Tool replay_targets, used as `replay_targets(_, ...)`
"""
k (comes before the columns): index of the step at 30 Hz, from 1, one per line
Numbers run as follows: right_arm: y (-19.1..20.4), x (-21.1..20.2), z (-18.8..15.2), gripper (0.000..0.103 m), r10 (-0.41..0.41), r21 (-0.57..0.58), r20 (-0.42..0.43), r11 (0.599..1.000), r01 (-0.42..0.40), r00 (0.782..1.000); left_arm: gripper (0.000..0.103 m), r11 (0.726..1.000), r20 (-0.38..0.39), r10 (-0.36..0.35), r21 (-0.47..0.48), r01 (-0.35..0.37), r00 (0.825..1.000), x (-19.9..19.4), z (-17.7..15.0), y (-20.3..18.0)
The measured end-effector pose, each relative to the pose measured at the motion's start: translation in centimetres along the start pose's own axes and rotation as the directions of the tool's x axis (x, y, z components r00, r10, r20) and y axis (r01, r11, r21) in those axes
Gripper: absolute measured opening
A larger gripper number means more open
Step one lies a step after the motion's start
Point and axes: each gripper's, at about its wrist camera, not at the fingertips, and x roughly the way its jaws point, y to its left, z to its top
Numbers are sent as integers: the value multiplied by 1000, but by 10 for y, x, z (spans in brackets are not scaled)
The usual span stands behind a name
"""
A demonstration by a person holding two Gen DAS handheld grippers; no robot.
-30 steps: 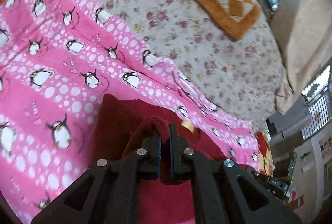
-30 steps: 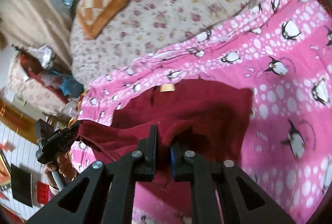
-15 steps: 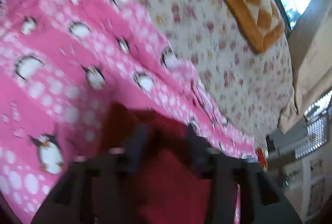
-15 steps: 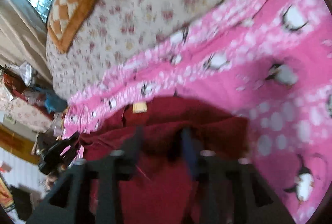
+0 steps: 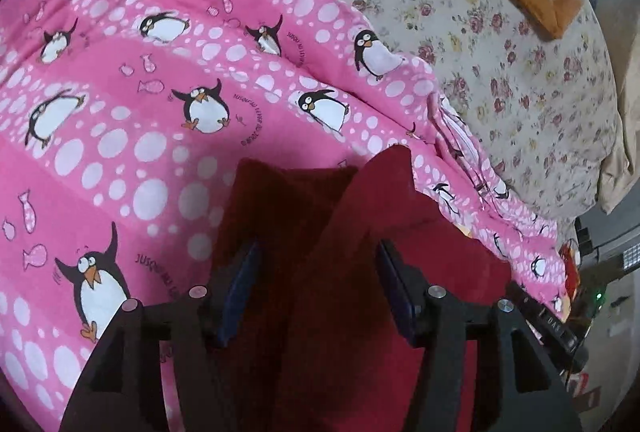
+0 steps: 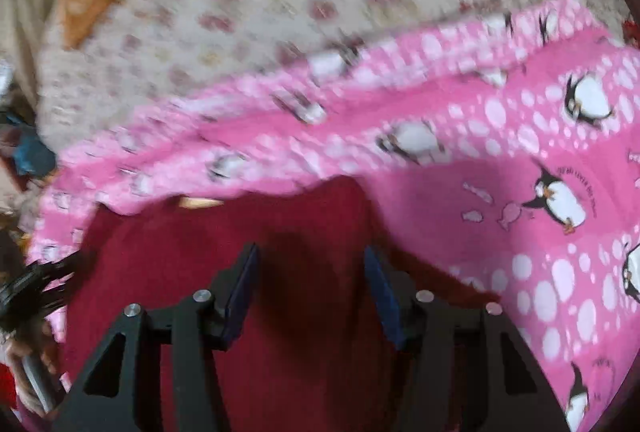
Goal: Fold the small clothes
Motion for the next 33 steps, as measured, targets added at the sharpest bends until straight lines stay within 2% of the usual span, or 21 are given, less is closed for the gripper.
replay_targets(4, 4, -20, -5, 58, -5, -20, 8, 1000, 5, 1000, 38, 1000, 22, 6, 15, -6, 1000, -16, -8, -1)
replay_targets(8, 5, -54, -22, 59, 24, -29, 18, 999, -23, 1000, 38, 999, 53, 28, 37, -30, 998, -28, -19, -7)
replay_targets(14, 14, -98, -67, 63, 24, -98, -9, 995, -24, 1000, 38, 989, 125, 90, 107, -104, 988, -55, -38, -23)
replay_targets(20, 15, -121, -108, 65, -8, -139, -19, 990, 5, 1000, 38, 975, 176, 124, 162, -152, 977, -79, -59, -27)
replay_targets(25, 8, -128, -130, 65, 6, -117, -36, 993, -11, 999, 38, 977, 153, 105, 170, -131, 983, -89, -81, -16)
replay_targets(30, 6, -126, -143, 65, 14, -102, -54, 995, -20, 998, 38, 978, 81, 4, 206, -21, 997, -99, -107, -4)
replay_targets(33, 6, -125, -149, 65, 12, -101, -57, 995, -18, 998, 38, 969, 28, -5, 246, -2, 1000, -95, -119, 1)
